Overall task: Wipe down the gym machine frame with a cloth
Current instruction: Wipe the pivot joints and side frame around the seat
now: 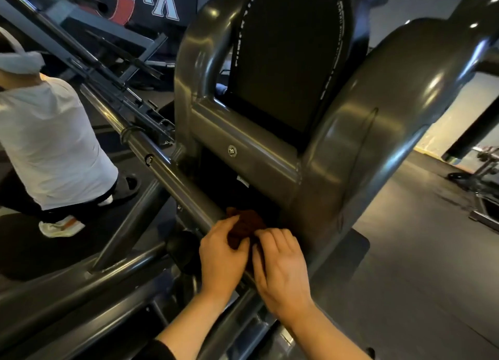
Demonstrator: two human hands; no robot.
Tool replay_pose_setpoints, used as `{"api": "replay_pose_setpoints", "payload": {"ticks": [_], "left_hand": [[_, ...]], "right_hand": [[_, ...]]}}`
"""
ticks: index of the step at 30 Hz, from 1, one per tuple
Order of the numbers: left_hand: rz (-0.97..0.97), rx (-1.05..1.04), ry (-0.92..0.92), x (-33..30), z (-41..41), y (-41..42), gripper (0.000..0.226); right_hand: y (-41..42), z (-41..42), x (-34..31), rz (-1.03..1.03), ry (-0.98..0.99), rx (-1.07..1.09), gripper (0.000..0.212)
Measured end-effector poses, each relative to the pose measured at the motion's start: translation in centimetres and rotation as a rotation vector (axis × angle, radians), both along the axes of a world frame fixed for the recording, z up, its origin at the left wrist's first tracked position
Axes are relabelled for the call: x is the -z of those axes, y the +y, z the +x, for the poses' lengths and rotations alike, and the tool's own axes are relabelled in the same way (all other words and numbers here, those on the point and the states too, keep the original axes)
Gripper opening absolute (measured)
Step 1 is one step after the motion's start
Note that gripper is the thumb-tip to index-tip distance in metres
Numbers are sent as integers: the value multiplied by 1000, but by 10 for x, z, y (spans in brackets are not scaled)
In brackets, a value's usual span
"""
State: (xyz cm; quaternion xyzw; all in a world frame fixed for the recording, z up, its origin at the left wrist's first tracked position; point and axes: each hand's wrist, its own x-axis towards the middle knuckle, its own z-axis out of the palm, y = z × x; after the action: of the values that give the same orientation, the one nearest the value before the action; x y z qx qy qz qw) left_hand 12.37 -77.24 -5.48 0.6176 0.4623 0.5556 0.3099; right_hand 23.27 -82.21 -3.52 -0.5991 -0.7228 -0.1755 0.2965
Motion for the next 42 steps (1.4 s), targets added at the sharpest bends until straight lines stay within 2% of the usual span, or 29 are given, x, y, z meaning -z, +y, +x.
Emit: {"api": "replay_pose_setpoints", "payload": {"ticks": [2, 5, 7, 9, 13, 17, 21, 30, 33, 37, 39, 42], "left_hand": [[32, -59, -128, -19, 2, -9, 39], [276, -140, -175, -67, 13, -14, 47], [438, -141, -186, -107, 30, -14, 52], [536, -82, -182, -140, 54, -14, 53], [636, -44, -209, -160, 94, -25, 47], [681, -93, -168, -131, 93, -33, 49], [679, -112, -148, -115, 97, -49, 47], [552, -30, -22, -218, 97, -27, 47], [550, -40, -34, -204, 93, -41, 46], [525, -63, -99, -152, 88, -61, 53], [487, -129, -65, -130, 90, -67, 54], [522, -170, 38, -122, 96, -73, 57]], "right_hand": [[-11, 7, -10, 76, 33, -30, 25], [-28, 27, -52, 339, -5, -104, 27], [-31, 47, -97, 569, -22, -60, 29], [-23, 71, -140, 681, -20, 23, 35], [-10, 107, -173, 488, -31, 3, 54], [-8, 108, -168, 498, 38, -27, 45], [-9, 107, -171, 525, 48, -36, 45], [-10, 114, -170, 497, 78, -105, 48], [-14, 111, -170, 415, 182, -154, 58], [-26, 112, -175, 243, 337, -246, 65], [-37, 111, -173, 168, 444, -308, 67], [-58, 105, -152, 225, 524, -279, 60]]}}
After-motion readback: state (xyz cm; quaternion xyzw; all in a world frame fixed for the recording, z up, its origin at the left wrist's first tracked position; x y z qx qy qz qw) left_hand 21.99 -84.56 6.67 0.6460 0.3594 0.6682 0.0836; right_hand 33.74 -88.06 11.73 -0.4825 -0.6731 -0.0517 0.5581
